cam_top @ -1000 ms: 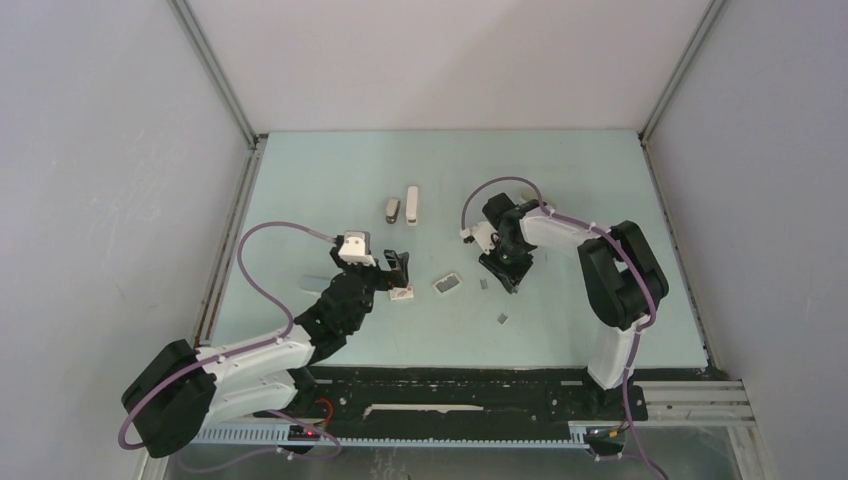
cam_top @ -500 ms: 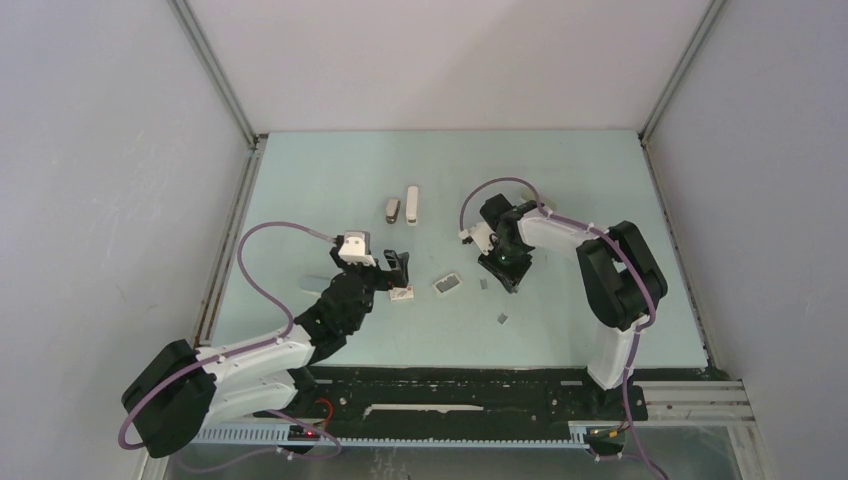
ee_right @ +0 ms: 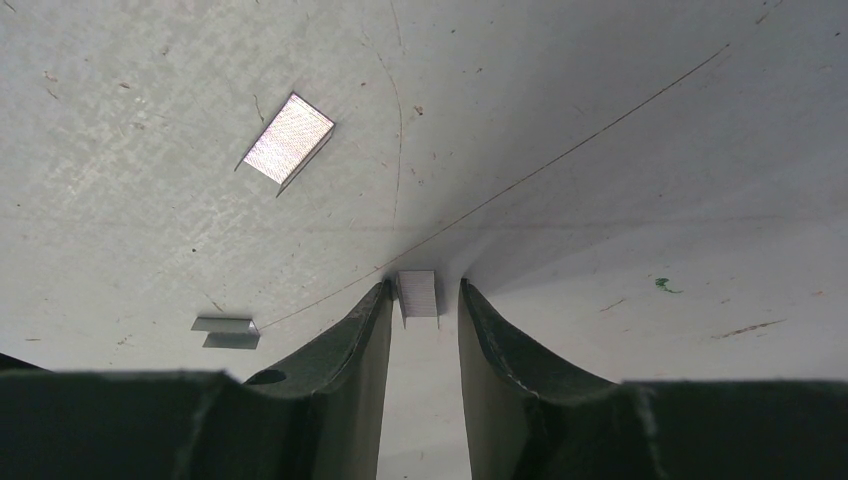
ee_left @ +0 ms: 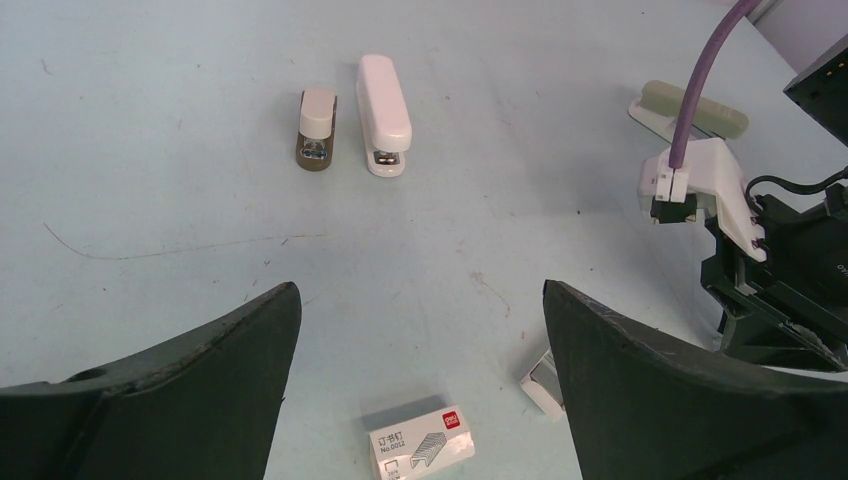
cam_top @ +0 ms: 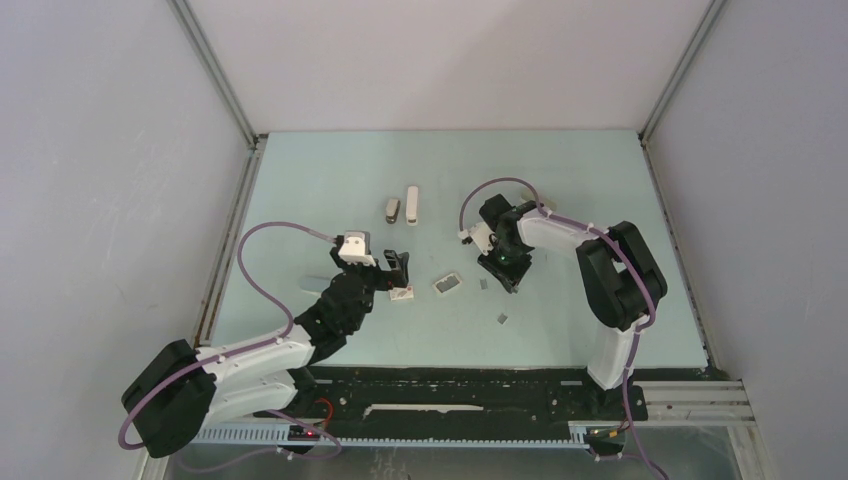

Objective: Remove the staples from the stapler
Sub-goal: Pick up the staple from the center of the board.

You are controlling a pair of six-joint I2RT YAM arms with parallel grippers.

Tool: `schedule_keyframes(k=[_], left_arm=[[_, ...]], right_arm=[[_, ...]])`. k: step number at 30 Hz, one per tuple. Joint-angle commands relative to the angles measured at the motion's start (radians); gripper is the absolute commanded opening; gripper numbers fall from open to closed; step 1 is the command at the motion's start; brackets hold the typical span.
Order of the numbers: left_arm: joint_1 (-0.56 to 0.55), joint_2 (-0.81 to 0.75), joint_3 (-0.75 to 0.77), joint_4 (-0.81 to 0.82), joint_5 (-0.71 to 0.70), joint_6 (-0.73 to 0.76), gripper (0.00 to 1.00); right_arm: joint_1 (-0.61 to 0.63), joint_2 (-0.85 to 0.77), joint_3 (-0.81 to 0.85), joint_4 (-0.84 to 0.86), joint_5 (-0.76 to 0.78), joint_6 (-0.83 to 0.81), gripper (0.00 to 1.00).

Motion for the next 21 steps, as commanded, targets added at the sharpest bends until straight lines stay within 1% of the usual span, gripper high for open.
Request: schedule_keyframes(k=[1, 21], left_arm=[[-0.003, -0.008, 0.042, 0.022, -0.017, 0.011, 0.96], [-0.003, -0.008, 0.043, 0.020, -0.018, 0.011, 0.96]], right_arm=[[0.022, -0.020, -0.003, 0.049, -0.019, 0.012, 0.40], [0.036, -0.052, -0.010, 0.071, 0.006, 0.012, 0.39]])
